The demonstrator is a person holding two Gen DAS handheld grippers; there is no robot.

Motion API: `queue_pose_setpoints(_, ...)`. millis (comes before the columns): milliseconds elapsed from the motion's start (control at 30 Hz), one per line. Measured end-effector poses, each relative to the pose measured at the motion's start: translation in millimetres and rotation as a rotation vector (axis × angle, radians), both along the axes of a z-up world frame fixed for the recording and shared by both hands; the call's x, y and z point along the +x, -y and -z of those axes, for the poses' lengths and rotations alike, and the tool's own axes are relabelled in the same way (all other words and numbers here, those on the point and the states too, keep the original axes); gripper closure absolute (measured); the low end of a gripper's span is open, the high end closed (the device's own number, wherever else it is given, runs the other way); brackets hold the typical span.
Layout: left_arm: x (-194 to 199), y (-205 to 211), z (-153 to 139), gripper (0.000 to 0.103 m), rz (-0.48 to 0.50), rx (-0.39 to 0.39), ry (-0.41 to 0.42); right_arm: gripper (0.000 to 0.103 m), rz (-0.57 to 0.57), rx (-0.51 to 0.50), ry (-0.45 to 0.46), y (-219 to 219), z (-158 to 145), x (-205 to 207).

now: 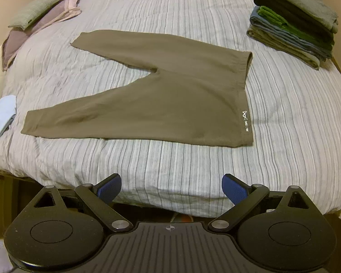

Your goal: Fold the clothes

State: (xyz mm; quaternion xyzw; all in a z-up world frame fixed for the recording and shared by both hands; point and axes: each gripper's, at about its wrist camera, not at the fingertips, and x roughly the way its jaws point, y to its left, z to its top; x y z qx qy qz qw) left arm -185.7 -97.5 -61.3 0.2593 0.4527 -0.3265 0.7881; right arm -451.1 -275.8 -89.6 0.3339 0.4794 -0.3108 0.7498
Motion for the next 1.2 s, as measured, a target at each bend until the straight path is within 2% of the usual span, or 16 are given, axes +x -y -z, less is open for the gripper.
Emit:
queue_pose_setpoints(267, 5, 28, 6, 0.039, 0.095, 0.000, -0.005, 0.006, 0.090, -0.007, 0.007, 11, -1, -2)
queue_pose_setpoints(467, 30, 53, 19, 0.038, 0.166, 0.007, -0.030, 0.006, 0.175, 0.007, 0.002, 18, 2, 12)
queue_pose_setpoints(833, 139, 101, 33, 0.038, 0.279, 0.024, -0.061, 0.006, 0.321, 0.043, -0.002, 15, 20, 99)
queue_pose_setpoints(1067, 205, 122, 49, 0.038, 0.401, 0.083, -0.063, 0.006, 0.440, 0.076, -0.004, 1, 41, 149)
queue_pose_setpoints(1200, 234, 133, 63, 0.038, 0.456, 0.120, -0.074, 0.006, 0.494, 0.065, -0.059, -4, 55, 166)
